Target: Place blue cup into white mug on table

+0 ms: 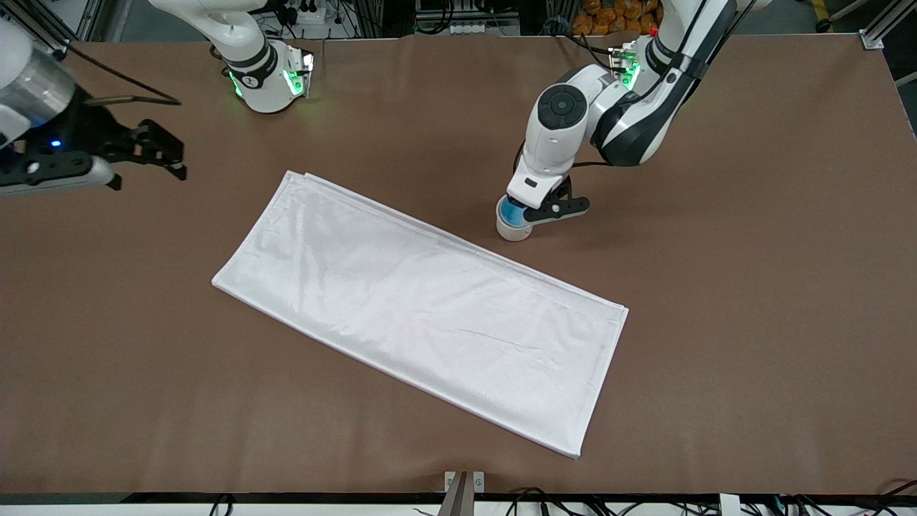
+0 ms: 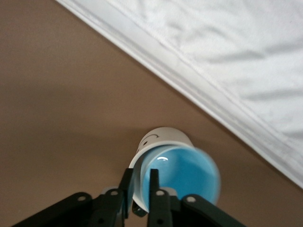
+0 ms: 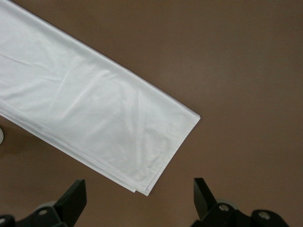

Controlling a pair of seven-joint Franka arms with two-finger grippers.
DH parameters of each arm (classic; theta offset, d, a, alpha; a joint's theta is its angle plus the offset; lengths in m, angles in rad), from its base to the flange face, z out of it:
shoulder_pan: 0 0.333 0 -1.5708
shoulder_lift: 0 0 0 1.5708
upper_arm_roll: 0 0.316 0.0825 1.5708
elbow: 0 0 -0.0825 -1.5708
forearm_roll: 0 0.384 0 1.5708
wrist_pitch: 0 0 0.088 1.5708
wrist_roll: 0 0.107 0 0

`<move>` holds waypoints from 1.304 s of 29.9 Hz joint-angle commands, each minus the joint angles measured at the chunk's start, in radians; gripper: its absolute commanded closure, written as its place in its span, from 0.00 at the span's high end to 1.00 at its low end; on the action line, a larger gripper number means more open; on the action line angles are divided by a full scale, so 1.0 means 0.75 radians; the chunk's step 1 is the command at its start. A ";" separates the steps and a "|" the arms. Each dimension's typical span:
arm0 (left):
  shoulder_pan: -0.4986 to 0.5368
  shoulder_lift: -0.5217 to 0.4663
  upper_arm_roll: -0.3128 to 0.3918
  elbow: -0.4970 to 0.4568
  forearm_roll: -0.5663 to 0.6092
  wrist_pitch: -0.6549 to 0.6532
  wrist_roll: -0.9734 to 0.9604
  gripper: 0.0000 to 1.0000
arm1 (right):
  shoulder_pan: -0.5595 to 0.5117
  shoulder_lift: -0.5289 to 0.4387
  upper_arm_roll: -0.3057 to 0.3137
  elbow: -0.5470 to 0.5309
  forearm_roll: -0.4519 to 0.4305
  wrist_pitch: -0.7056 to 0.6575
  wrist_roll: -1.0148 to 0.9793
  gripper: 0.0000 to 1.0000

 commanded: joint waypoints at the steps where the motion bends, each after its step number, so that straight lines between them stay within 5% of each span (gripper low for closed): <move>1: 0.012 0.028 0.007 0.113 0.085 -0.122 -0.015 1.00 | -0.032 -0.054 -0.027 -0.077 -0.037 0.020 -0.029 1.00; 12: 0.212 0.006 0.048 0.428 0.137 -0.312 0.118 1.00 | -0.084 -0.074 -0.037 -0.075 -0.048 0.016 -0.127 1.00; 34: 0.490 -0.068 0.038 0.365 0.030 -0.429 0.619 1.00 | -0.084 -0.074 -0.056 -0.069 -0.046 0.018 -0.137 1.00; 39: 0.470 -0.168 0.154 0.277 -0.004 -0.427 0.811 1.00 | -0.084 -0.074 -0.056 -0.069 -0.043 0.016 -0.135 1.00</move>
